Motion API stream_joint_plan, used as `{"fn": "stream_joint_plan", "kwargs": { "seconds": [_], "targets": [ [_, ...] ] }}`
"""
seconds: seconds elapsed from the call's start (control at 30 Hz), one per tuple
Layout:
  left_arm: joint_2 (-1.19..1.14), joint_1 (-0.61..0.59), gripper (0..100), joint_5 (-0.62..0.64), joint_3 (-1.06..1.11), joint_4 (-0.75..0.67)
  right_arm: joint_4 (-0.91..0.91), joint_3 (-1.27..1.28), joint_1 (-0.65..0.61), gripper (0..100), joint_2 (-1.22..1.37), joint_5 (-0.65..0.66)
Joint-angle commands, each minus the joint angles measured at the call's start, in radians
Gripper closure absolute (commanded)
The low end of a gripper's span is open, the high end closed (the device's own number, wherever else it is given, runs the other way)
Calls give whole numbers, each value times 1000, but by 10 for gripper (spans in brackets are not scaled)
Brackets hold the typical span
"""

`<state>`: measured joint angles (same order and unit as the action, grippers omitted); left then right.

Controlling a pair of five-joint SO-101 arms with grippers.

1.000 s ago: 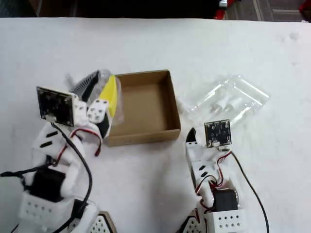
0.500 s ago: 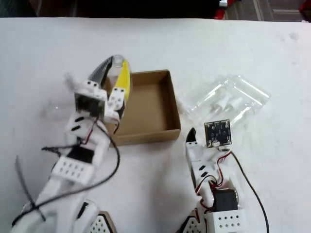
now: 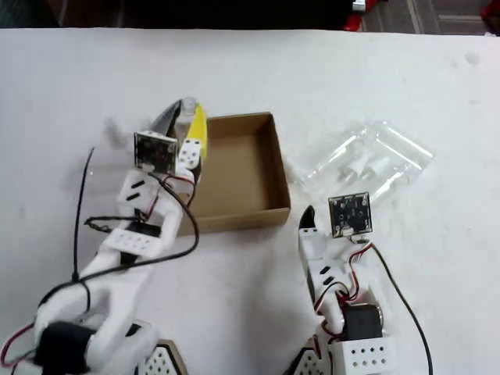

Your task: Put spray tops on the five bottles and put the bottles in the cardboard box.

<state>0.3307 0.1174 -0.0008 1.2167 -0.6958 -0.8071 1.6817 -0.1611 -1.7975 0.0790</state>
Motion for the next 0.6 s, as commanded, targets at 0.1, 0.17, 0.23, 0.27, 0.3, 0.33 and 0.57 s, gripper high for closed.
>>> {"fn": "stream_joint_plan", "kwargs": {
  "seconds": [0.1,0.17,0.23,0.27,0.3,0.33,0.57],
  "targets": [
    [-170,-28,976,12,-61,-226,-2,9,-8,865,-1,-2],
    [-216,-28,976,12,-63,-278,-2,9,-8,865,-1,-2],
    [-252,-28,976,12,-63,-315,-2,9,-8,865,1,-2],
    [-265,-28,976,12,-63,-325,-2,9,-8,865,1,-2],
    [-277,-28,976,12,-63,-328,-2,9,-8,865,1,-2],
    [-286,-30,976,12,-64,-327,-2,9,-8,865,1,-2],
    [-348,-96,976,14,-124,-322,-2,9,-8,865,1,-2]
  ]
}}
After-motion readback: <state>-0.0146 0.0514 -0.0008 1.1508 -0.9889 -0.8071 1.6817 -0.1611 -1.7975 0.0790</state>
